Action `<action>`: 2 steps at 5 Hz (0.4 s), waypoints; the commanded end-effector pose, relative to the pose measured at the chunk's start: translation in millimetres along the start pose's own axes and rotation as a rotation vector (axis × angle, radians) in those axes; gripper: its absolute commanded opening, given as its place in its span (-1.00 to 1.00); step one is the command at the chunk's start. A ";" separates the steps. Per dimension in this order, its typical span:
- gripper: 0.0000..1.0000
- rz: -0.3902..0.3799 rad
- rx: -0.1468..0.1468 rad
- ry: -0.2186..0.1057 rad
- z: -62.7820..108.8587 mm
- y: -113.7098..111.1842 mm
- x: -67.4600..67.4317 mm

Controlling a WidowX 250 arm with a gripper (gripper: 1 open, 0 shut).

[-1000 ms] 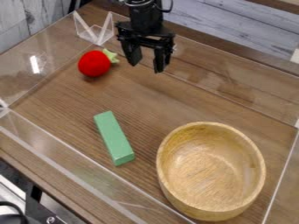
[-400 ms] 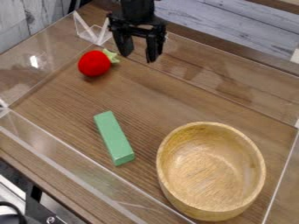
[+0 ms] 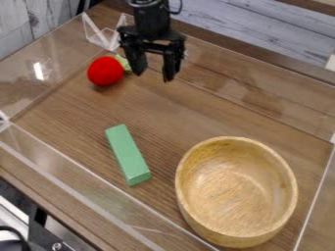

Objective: Move the red object to the left side of the table

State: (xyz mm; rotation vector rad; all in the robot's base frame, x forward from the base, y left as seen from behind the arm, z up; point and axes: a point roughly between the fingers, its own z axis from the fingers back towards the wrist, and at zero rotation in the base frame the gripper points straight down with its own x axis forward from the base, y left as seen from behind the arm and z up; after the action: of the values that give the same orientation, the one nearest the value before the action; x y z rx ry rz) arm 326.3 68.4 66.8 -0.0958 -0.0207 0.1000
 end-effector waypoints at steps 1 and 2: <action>1.00 -0.004 0.016 -0.084 26.3 -13.5 6.4; 1.00 0.009 0.023 -0.090 27.3 -16.7 9.1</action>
State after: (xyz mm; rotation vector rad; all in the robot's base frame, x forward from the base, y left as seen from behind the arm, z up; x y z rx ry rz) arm 328.9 55.6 66.3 -0.0855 -0.0165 0.1176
